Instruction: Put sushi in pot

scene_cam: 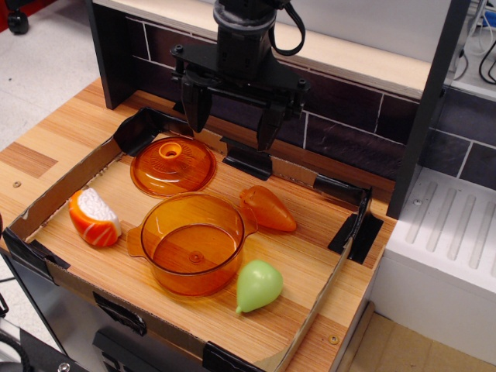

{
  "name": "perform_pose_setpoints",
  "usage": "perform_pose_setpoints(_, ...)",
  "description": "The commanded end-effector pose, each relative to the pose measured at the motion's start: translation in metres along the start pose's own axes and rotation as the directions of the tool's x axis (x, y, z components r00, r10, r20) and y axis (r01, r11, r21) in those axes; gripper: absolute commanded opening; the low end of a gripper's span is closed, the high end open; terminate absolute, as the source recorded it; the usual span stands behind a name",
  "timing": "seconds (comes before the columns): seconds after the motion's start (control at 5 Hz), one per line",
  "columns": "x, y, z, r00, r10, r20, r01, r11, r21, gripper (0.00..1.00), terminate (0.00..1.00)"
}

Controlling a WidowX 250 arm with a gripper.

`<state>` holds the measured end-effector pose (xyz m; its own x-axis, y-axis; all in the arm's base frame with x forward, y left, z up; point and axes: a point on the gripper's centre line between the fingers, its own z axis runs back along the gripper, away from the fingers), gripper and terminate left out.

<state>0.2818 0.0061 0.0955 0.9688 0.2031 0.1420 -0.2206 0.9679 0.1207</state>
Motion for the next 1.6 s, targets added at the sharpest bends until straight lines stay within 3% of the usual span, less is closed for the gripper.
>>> perform_pose_setpoints(0.0,0.0,0.015,0.018,0.986,0.158,0.047,-0.153,0.984,-0.091,1.0,0.0)
perform_pose_setpoints(0.2,-0.005,0.035,0.028,0.947,0.316,0.046,-0.307,0.941,-0.143,1.0,0.0)
perform_pose_setpoints(0.4,-0.016,0.059,0.032,0.892,0.452,0.032,-0.442,0.883,-0.157,1.0,0.0)
perform_pose_setpoints(0.6,-0.033,0.092,0.022,0.764,0.645,-0.038,-0.645,0.76,-0.073,1.0,0.0)
perform_pose_setpoints(0.8,-0.053,0.106,0.005,0.669,0.739,-0.079,-0.74,0.672,0.024,1.0,0.0)
perform_pose_setpoints(1.0,-0.069,0.118,-0.014,0.605,0.793,-0.07,-0.792,0.608,0.048,1.0,0.0)
perform_pose_setpoints(1.4,-0.074,0.122,-0.06,0.585,0.81,-0.048,-0.81,0.586,0.026,1.0,0.0)
